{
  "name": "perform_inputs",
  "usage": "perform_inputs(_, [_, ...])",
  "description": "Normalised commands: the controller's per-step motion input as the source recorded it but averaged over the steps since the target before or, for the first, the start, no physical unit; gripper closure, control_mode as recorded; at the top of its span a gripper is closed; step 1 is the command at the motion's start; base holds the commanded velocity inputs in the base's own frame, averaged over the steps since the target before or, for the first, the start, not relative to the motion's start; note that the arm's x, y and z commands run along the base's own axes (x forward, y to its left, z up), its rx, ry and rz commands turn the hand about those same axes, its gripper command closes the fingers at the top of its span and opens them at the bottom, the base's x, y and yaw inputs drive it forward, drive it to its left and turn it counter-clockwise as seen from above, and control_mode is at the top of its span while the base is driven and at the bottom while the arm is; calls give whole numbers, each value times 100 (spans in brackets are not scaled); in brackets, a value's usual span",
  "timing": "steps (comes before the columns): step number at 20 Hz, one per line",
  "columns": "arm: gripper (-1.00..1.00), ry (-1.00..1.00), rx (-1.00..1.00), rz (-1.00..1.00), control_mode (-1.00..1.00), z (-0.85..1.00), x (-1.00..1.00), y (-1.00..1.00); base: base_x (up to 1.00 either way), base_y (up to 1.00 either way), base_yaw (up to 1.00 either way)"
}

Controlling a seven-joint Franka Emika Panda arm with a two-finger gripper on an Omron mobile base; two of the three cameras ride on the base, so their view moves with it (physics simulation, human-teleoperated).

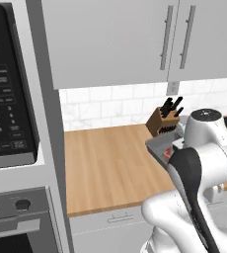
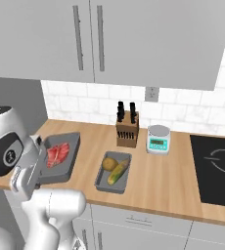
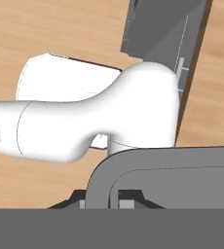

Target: Take the meat container that has the steak and place it on the second highest rack of the freezer. Then take the vegetable container that has the potato and cucumber and place it on the highest rack of the freezer.

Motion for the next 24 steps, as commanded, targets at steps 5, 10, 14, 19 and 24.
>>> perform_inputs(5, [100, 0, -2, 0, 100, -8, -3, 0, -23, 0, 0])
perform_inputs(10, [100, 0, 0, 0, 100, 0, 0, 0, -66, 6, 0])
perform_inputs(14, [100, 0, 0, 0, 100, 0, 0, 0, -61, 49, 0])
perform_inputs(19, [100, 0, 0, 0, 100, 0, 0, 0, -60, 78, 0])
perform_inputs(24, [100, 0, 0, 0, 100, 0, 0, 0, -40, 95, 0])
